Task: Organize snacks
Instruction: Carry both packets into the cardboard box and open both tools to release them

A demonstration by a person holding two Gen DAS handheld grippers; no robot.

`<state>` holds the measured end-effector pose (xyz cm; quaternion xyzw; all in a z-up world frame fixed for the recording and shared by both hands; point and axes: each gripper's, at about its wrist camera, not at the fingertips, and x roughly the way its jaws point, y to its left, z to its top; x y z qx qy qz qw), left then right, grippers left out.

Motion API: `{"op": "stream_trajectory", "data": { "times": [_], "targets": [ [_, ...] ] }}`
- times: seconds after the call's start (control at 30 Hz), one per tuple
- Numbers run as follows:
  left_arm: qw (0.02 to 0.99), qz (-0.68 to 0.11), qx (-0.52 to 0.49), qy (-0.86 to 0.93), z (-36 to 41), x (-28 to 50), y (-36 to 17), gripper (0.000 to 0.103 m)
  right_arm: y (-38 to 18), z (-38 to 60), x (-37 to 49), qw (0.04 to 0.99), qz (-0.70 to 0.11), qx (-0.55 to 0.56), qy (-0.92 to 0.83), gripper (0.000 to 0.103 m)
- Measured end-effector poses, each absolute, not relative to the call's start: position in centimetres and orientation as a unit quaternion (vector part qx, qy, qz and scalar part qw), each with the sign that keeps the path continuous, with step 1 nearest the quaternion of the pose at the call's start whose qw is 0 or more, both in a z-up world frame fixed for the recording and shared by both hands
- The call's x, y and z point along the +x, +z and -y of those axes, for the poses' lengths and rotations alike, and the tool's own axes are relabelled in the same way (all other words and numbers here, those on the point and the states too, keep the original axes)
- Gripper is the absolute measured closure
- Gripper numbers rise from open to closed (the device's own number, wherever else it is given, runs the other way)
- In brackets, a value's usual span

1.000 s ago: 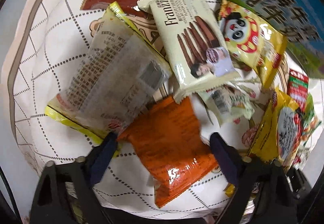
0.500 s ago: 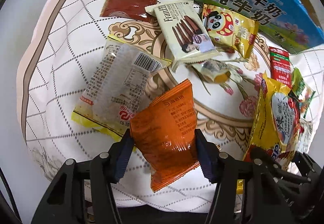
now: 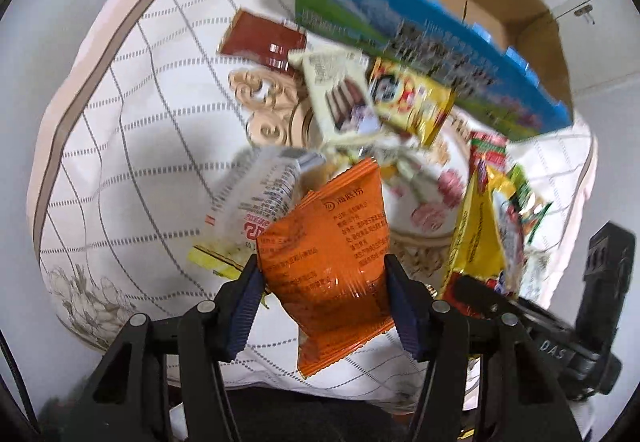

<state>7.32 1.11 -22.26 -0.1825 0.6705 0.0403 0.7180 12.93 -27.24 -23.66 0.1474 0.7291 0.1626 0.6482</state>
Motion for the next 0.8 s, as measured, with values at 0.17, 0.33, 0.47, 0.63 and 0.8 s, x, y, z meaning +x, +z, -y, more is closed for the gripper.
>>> {"op": "stream_trajectory", "data": {
  "times": [0.17,0.33,0.47,0.63,0.8],
  "targets": [
    [0.727,-0.663,-0.179,0.028,-1.6,10.1,-20.2,0.047,-22.2,28.1,13.9,0.644,-0.723,0.168,0.186,0.017],
    [0.694,-0.704,-0.147,0.030,-0.7,11.1,-25.5,0.047,-22.1,26.1,14.5,0.659,-0.725,0.099,0.174,0.017],
    [0.655,-0.740,-0.153,0.029,-0.1,10.2,-30.1,0.044,-24.4,24.9,14.0,0.644,-0.746,0.049,0.164,0.017],
    [0.654,-0.738,-0.163,0.038,0.3,9.7,-31.2,0.039,-28.1,23.7,13.1,0.616,-0.772,0.012,0.155,0.016],
    [0.677,-0.719,-0.149,0.050,1.0,8.8,-29.6,0.057,-27.5,24.2,12.8,0.636,-0.756,0.024,0.154,0.018]
  ]
}}
